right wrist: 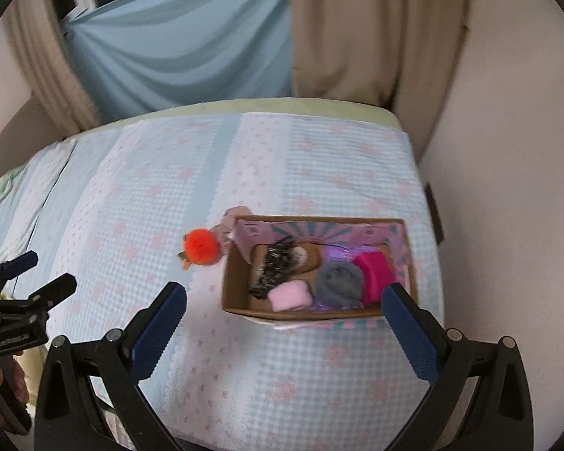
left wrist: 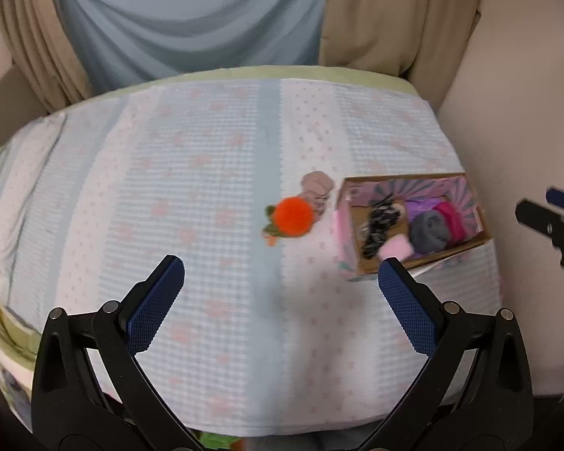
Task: Organize soft objects
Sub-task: 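Lift both tools out of the box and move back over the pompom, then grasp the orange pompom with the left tool while the right tool grasps the pink slipper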
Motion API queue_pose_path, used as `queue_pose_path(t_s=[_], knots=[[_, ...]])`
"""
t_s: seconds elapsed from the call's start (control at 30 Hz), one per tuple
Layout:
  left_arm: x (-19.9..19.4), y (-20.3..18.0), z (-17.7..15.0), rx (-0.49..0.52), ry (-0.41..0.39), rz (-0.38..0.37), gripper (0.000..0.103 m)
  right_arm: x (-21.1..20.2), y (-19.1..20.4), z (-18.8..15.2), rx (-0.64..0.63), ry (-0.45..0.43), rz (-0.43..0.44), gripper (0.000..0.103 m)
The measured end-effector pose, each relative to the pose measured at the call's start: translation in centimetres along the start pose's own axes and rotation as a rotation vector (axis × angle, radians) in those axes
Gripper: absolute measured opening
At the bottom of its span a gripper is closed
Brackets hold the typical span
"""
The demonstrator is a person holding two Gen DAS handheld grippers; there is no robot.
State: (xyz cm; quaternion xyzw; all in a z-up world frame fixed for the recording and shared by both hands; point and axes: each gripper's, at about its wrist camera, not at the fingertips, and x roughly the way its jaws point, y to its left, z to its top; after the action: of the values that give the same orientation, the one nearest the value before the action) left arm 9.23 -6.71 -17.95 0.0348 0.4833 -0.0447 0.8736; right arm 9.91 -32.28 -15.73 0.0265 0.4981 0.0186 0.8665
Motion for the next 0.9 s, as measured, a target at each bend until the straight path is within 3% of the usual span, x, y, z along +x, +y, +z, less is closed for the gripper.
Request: queue_pose_path(t_s=[0.27, 0.47, 0.73, 0.9], knots=[[3.5, 2.2, 0.5, 0.032, 0.004, -0.058, 0.103, 3.8, 4.0, 2.3, -0.044, 0.034, 0.095, 0.103], [8.0, 2.8, 2.7, 0.053, 0.031, -0.091, 0.103, 8.4, 6.2, 6.3, -0.044, 0.089, 0.133, 0.103], [16.2, 2.1, 5.2, 0.122, 0.088, -0.136, 0.103, 18.9, 7.6, 12.2, -0.042, 0.23, 0.167, 0.103], [21.4, 1.3, 5.2, 0.114, 0.135, -0.186, 0.103, 26.8, 8.3, 13.5, 0.004, 0.366, 0.204, 0.103]])
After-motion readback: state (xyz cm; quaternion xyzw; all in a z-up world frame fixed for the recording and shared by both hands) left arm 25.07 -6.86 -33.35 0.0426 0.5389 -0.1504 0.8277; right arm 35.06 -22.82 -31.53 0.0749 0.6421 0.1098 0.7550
